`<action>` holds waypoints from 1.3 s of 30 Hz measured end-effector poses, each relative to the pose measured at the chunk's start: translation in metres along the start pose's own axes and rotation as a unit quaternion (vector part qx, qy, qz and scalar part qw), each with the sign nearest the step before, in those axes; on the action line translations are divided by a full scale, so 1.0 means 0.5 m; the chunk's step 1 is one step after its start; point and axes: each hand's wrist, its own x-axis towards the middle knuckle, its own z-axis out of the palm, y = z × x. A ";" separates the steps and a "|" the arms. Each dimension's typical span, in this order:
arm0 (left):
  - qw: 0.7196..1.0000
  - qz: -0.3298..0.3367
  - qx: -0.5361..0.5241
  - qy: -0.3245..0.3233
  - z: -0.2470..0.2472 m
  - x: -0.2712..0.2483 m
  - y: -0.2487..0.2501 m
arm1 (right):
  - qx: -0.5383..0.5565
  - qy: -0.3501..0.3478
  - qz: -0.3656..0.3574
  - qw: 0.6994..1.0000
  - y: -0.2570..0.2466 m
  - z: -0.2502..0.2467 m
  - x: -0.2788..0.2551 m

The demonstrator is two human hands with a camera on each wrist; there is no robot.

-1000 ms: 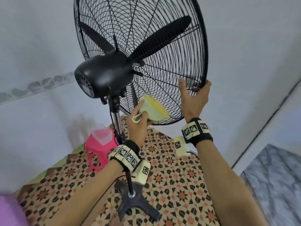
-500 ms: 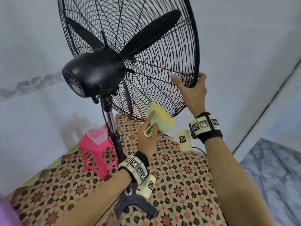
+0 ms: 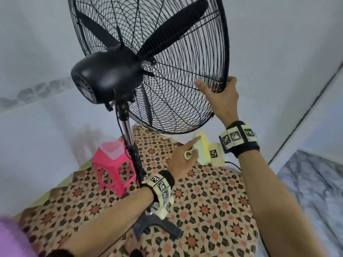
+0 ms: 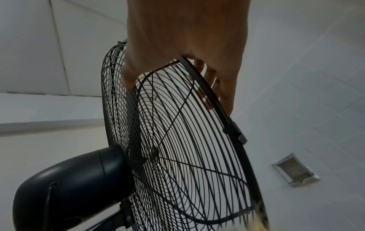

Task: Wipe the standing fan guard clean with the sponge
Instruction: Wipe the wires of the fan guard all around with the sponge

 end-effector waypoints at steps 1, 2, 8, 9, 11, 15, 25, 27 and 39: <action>0.998 0.019 0.050 -0.019 -0.016 0.012 0.009 | 0.001 0.003 0.000 1.000 0.002 -0.004 -0.001; 0.990 0.050 0.129 -0.039 -0.029 0.027 0.016 | 0.001 0.005 -0.002 1.000 0.002 -0.006 -0.003; 0.848 0.283 0.437 -0.097 -0.077 0.077 0.068 | -0.004 0.010 -0.008 1.000 -0.009 0.012 -0.001; 0.820 0.299 0.474 -0.118 -0.074 0.076 0.077 | -0.005 0.011 -0.008 1.000 -0.008 0.013 0.000; 0.770 0.311 0.528 -0.179 -0.062 0.075 0.095 | -0.009 0.011 -0.005 1.000 -0.005 0.009 0.002; 0.671 0.321 0.614 -0.263 -0.030 0.076 0.125 | -0.016 0.006 -0.007 1.000 -0.004 -0.002 -0.003; 0.680 0.106 0.685 -0.239 0.008 0.047 0.142 | -0.049 -0.025 -0.002 0.998 -0.007 -0.017 0.007; 0.676 0.106 0.695 -0.222 0.008 0.038 0.118 | -0.049 -0.020 -0.001 0.999 -0.006 -0.014 0.005; 0.700 0.220 0.652 -0.191 -0.020 0.063 0.118 | -0.062 -0.034 -0.006 0.998 -0.012 -0.019 0.002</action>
